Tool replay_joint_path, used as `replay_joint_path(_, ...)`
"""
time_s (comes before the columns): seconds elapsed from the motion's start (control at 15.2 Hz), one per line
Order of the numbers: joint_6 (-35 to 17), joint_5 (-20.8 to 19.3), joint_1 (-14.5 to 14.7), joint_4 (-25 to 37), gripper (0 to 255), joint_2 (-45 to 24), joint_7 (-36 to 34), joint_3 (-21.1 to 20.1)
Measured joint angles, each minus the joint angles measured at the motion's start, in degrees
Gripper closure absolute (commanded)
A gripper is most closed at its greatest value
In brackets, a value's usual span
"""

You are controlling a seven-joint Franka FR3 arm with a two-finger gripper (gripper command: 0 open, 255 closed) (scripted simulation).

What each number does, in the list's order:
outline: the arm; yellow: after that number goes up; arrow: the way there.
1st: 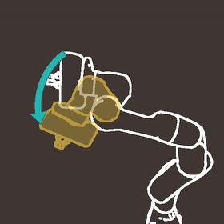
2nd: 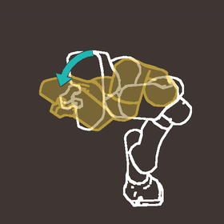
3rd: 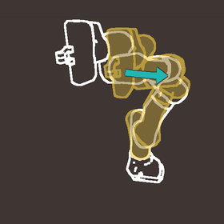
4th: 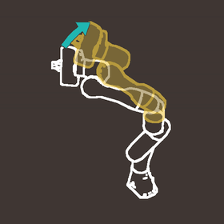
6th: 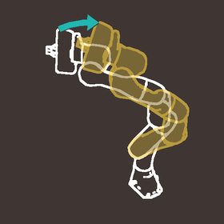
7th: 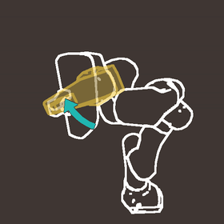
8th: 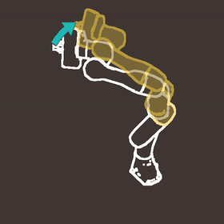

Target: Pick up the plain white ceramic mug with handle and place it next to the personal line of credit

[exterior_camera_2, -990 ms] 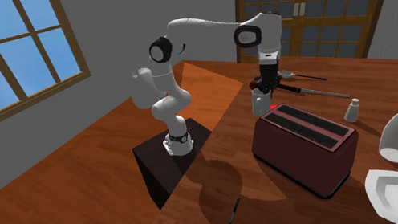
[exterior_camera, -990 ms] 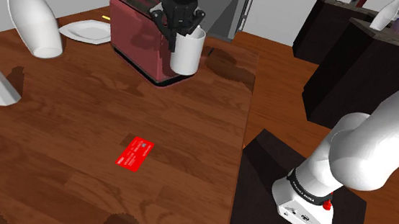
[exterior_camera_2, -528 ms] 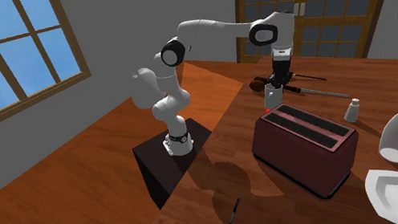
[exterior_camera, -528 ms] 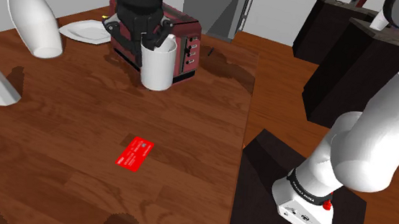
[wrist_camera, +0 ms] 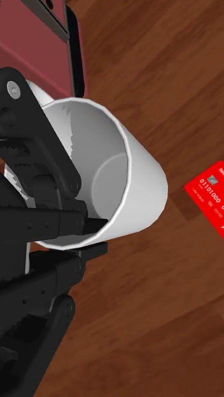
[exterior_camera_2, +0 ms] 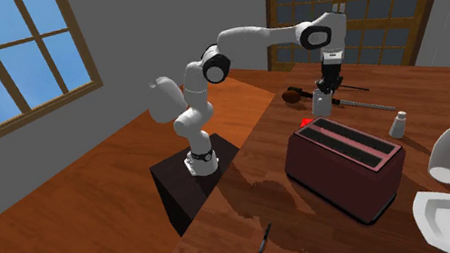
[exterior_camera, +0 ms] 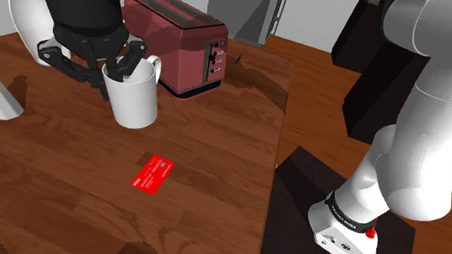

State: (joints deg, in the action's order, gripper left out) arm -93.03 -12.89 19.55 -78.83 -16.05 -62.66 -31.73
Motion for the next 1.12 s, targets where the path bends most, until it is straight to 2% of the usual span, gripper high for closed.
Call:
replay_joint_path(0.26,2.85,-4.26,6.29,9.57,255,-8.15,-4.89,-0.49)
replay_joint_path(0.4,6.37,-7.43,11.57,19.55,255,-15.08,-6.91,0.02)
replay_joint_path(0.46,6.71,-8.09,12.69,21.34,255,-16.73,-7.28,0.23)
replay_joint_path(0.73,3.98,-8.42,12.9,19.09,255,-17.5,-8.38,0.31)
replay_joint_path(1.12,-1.63,-7.99,11.01,11.95,255,-16.19,-9.1,0.14)
